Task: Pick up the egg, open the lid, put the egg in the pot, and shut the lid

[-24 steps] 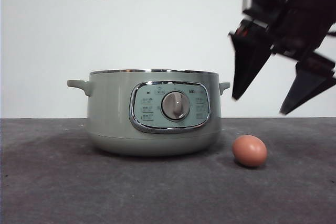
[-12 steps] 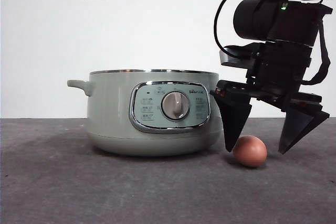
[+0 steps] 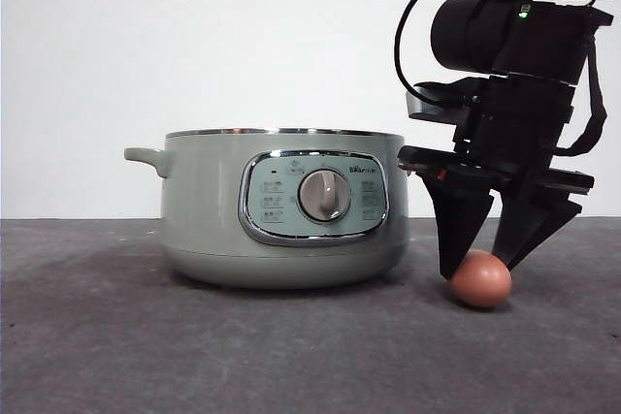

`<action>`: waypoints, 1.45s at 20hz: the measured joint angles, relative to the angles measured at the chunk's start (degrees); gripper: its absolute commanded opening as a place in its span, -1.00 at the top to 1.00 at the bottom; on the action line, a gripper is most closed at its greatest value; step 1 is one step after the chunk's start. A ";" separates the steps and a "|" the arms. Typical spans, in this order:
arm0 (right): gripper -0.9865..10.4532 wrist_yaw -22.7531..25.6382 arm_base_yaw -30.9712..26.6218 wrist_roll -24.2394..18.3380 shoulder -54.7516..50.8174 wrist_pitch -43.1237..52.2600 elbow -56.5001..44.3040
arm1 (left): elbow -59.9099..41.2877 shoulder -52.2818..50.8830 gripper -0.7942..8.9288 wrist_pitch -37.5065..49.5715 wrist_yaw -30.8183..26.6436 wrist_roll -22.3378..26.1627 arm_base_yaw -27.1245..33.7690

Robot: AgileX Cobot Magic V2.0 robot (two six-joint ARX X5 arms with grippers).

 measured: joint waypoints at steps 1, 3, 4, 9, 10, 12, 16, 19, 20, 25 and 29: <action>0.86 0.00 0.00 0.00 0.00 -0.07 0.04 | 0.00 0.00 0.85 0.00 0.00 0.00 0.00; 0.85 0.00 0.00 0.00 -0.02 0.00 0.07 | 0.00 0.00 0.85 0.00 0.00 0.00 0.00; 0.85 0.00 0.00 0.00 -0.02 0.11 0.07 | 0.00 0.00 0.85 0.00 0.00 0.00 0.00; 0.85 0.00 0.00 0.00 -0.87 -0.77 0.07 | 0.00 0.00 0.85 -0.20 0.00 0.00 0.00; 0.85 0.00 0.00 0.00 -2.47 -1.79 0.04 | 0.00 0.00 0.85 -0.22 0.00 0.02 0.00; 0.85 0.00 0.09 0.00 -7.02 -3.50 0.04 | 0.00 0.00 0.85 -0.22 0.00 0.07 0.00; 0.85 -0.02 0.33 0.00 -18.18 -5.20 0.04 | 0.00 0.00 0.85 -0.22 0.02 0.15 0.00; 0.85 -0.02 0.33 0.00 -24.15 -5.60 1.73 | 0.00 0.00 0.85 -0.24 0.02 0.17 0.00; 0.85 -0.02 0.33 -0.02 -24.44 -5.64 3.61 | 0.00 0.00 0.85 -0.24 0.02 0.20 0.00; 0.85 -2.01 1.40 -1.09 -19.98 -5.29 16.83 | 0.00 0.02 0.85 -0.24 0.02 0.20 0.00; 0.85 -2.32 3.23 -2.40 -10.01 -5.25 27.93 | 0.00 0.04 0.85 -0.24 0.04 0.20 0.00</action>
